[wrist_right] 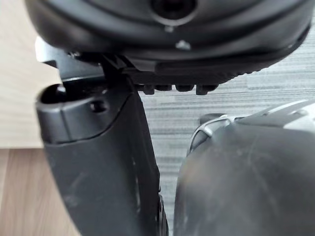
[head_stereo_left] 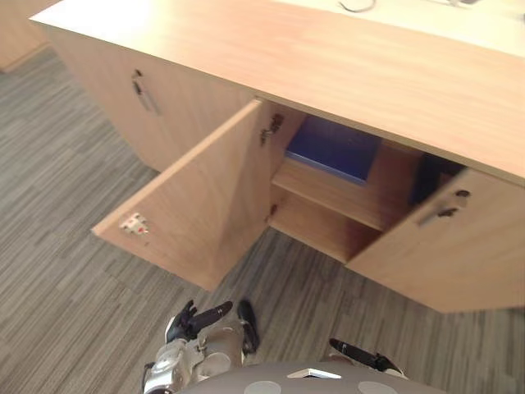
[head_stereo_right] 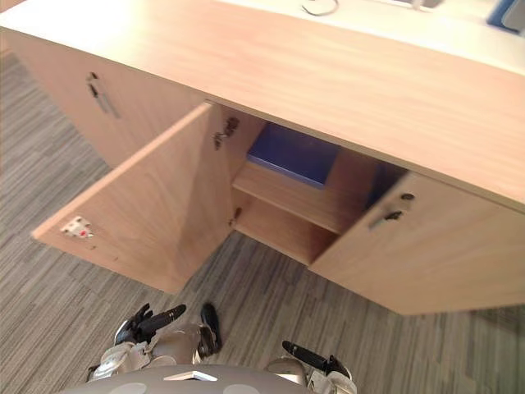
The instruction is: Walk over to the cabinet, pick up the folder, carry it to the office cabinet, place the folder inside the office cabinet, then close the office cabinet door
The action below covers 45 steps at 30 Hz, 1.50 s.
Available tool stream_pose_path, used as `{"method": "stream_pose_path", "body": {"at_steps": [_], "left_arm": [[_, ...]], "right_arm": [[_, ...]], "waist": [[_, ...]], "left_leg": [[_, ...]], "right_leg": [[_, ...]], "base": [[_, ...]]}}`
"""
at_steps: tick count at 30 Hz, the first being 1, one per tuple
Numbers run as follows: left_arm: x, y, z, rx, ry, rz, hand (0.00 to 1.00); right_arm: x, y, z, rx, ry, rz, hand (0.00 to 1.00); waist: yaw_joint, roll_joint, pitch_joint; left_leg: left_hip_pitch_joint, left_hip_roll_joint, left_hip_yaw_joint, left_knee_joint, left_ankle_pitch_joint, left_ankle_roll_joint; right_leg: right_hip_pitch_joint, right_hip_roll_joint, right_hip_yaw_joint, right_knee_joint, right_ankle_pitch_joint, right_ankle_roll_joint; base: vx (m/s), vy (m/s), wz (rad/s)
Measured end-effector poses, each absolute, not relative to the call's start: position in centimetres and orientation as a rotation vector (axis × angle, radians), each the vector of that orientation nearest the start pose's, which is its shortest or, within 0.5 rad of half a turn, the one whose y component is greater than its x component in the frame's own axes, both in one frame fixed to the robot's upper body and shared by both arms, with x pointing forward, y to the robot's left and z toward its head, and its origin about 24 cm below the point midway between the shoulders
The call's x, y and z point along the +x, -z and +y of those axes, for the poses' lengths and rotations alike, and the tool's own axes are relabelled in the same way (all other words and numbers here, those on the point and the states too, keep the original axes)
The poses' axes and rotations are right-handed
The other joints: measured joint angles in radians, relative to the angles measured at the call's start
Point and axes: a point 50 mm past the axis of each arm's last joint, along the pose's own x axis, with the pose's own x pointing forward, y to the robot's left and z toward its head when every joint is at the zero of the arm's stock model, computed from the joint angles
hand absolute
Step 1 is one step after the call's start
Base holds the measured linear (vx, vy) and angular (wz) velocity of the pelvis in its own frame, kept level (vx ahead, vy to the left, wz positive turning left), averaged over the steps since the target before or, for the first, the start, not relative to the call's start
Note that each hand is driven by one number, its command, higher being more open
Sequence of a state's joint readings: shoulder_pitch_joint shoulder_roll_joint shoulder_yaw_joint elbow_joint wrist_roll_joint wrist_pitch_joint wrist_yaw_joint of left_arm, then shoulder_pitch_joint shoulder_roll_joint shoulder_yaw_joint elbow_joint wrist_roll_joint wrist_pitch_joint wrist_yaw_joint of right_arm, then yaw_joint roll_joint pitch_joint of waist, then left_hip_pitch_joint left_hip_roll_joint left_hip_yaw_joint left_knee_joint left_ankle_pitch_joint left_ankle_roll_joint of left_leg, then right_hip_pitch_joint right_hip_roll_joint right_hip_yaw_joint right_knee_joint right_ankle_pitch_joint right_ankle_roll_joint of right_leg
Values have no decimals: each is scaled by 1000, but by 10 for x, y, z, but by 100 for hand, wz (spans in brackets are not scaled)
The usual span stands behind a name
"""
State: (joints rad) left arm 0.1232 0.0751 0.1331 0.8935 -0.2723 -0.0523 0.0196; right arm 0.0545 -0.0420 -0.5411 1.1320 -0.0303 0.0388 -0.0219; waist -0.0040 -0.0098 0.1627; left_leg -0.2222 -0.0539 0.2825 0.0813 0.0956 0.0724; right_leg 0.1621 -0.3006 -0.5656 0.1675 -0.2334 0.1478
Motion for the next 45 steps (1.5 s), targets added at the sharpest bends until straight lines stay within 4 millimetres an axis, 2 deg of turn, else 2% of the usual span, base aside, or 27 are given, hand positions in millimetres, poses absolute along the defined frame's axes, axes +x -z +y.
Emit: {"method": "stream_pose_path", "body": {"at_steps": [3, 6, 7, 9, 11, 13, 14, 15, 19, 20, 21, 22, 23, 24, 25, 27, 28, 33, 34, 35, 36, 37, 38, 39, 41, 44, 45], "left_arm": [[110, 148, 201, -234, -341, 941, 100], [105, 149, 205, -256, -368, 949, 100], [104, 149, 205, -259, -368, 949, 100], [105, 149, 204, -260, -359, 947, 100], [104, 150, 204, -261, -348, 951, 100], [103, 150, 205, -245, -335, 963, 100], [104, 150, 207, -225, -324, 969, 100], [104, 151, 208, -216, -320, 974, 100], [107, 150, 207, -214, -326, 967, 100], [109, 150, 203, -203, -310, 965, 100], [112, 150, 202, -193, -302, 960, 100], [114, 147, 210, -177, -313, 941, 100], [114, 145, 210, -180, -315, 925, 100], [110, 146, 216, -183, -337, 941, 100], [112, 145, 217, -184, -352, 935, 100], [111, 145, 218, -185, -358, 932, 100], [108, 146, 218, -186, -358, 941, 100], [117, 143, 209, -195, -307, 915, 100], [121, 139, 205, -185, -270, 890, 100], [124, 136, 204, -181, -251, 872, 100], [134, 125, 207, -174, -214, 807, 100], [138, 121, 206, -175, -194, 781, 100], [142, 112, 214, -174, -171, 740, 100], [142, 108, 220, -165, -174, 721, 100], [153, 86, 256, -83, -237, 624, 100], [168, 44, 320, 69, -403, 495, 100], [175, 17, 348, 150, -478, 422, 100]], "right_arm": [[66, 167, -222, 246, 539, 1190, 100], [63, 169, -217, 262, 547, 1207, 100], [62, 169, -217, 263, 547, 1209, 100], [63, 169, -216, 265, 544, 1205, 100], [64, 169, -216, 266, 544, 1203, 100], [64, 168, -216, 265, 547, 1199, 100], [63, 168, -216, 273, 555, 1193, 100], [65, 167, -216, 281, 560, 1176, 100], [60, 167, -216, 293, 571, 1159, 100], [60, 167, -216, 297, 577, 1156, 100], [59, 167, -216, 303, 582, 1156, 100], [53, 171, -202, 338, 570, 1188, 100], [49, 172, -198, 344, 569, 1200, 100], [51, 173, -192, 368, 556, 1212, 100], [51, 174, -192, 352, 529, 1228, 100], [52, 173, -194, 329, 513, 1224, 100], [54, 173, -197, 308, 500, 1219, 100], [53, 171, -207, 280, 515, 1214, 100], [52, 171, -211, 275, 523, 1213, 100], [51, 171, -212, 283, 535, 1213, 100], [50, 171, -212, 308, 558, 1207, 100], [50, 170, -215, 309, 570, 1201, 100], [46, 167, -227, 298, 611, 1183, 100], [40, 167, -231, 291, 624, 1189, 100], [22, 165, -241, 320, 695, 1185, 100], [19, 169, -225, 384, 679, 1191, 100], [17, 171, -216, 415, 679, 1203, 100]], "waist": [[-6, 1, 2], [-5, -19, 16], [-5, -23, 17], [-5, -20, 16], [-17, -19, 16], [-29, -16, 17], [-29, -8, 22], [-28, -12, 22], [-29, -2, 8], [-30, 6, 9], [-29, 3, 5], [-33, -68, -22], [-14, -76, -23], [-14, -107, -28], [-14, -108, -34], [5, -91, -37], [6, -73, -31], [-4, -34, -8], [-3, -23, -6], [-6, -28, -7], [-9, -80, -11], [-5, -72, -5], [-20, -49, -5], [-27, -32, -15], [-33, 48, -59], [-29, 9, -68], [-24, -9, -79]], "left_leg": [[59, -48, 6, -159, 15, 5], [87, -72, -19, -171, 42, 16], [104, -76, -34, -171, 42, 16], [110, -76, -50, -171, 41, 17], [110, -77, -73, -170, 38, 22], [113, -76, -102, -169, 37, 23], [116, -75, -125, -170, 37, 23], [126, -75, -140, -170, 36, 23], [126, -82, -205, -170, 35, 22], [123, -82, -227, -170, 24, 11], [115, -84, -231, -171, -10, -26], [67, -123, -213, -70, -70, -11], [11, -97, -225, 89, -104, 37], [-15, -125, -236, 139, -125, 24], [-33, -111, -250, 171, -122, 17], [-53, -76, -261, 181, -117, -2], [-50, -39, -283, 170, -101, -24], [-39, 26, -330, 100, -35, -68], [-47, 31, -302, 76, -46, -80], [-47, 27, -281, 49, -68, -88], [-73, 20, -197, 121, -85, -56], [-99, 35, -178, 231, -98, -43], [-115, 77, -168, 457, -195, -61], [-97, 99, -171, 493, -230, -77], [10, 158, -236, 346, -358, -170], [41, 112, -240, 222, -274, -153], [47, 101, -245, 172, -239, -148]], "right_leg": [[30, 1, -57, -37, 10, -33], [91, -2, -106, -38, 21, -69], [109, -1, -107, -29, 41, -104], [107, -1, -103, 2, 73, -124], [79, -19, -78, 98, 106, -108], [19, -36, 23, 225, 125, -105], [-30, -27, 165, 303, 101, -98], [-57, -10, 268, 344, 57, -71], [-115, 31, 445, 367, 7, -33], [-117, 58, 485, 348, 8, -32], [-117, 74, 503, 323, 8, -32], [-127, 21, 512, 266, 10, -30], [-130, 9, 504, 254, 2, -12], [-112, -15, 500, 222, -27, -9], [-71, 18, 482, 151, -18, -6], [-59, 60, 461, 89, 10, -17], [-43, 105, 456, 62, 46, -30], [-42, 176, 401, 59, 56, -55], [-53, 183, 377, 57, 45, -71], [-59, 171, 359, 50, 36, -87], [-87, 99, 331, 27, -3, -85], [-105, 87, 326, 37, -1, -58], [-134, 77, 322, 57, 3, -52], [-140, 79, 319, 56, 6, -48], [-165, 106, 308, 60, 19, -27], [-163, 90, 320, -6, 86, -27], [-165, 88, 325, -42, 123, -29]], "base": [[7, 95, 88], [33, 21, 60], [33, 11, 31], [50, 17, 31], [95, 29, 44], [100, 41, 43], [88, 37, 42], [77, 30, 41], [56, -3, 59], [39, -67, 75], [72, -91, 101], [120, -148, 71], [117, -145, 67], [81, -192, 43], [9, -152, 39], [-60, -188, 5], [-104, -189, 2], [-197, -182, 22], [-247, -117, 22], [-285, -108, 21], [-174, -62, 8], [-244, -63, 6], [-165, -47, 3], [-158, 53, 19], [-44, 171, 27], [-11, 80, 19], [-5, 63, 16]]}}
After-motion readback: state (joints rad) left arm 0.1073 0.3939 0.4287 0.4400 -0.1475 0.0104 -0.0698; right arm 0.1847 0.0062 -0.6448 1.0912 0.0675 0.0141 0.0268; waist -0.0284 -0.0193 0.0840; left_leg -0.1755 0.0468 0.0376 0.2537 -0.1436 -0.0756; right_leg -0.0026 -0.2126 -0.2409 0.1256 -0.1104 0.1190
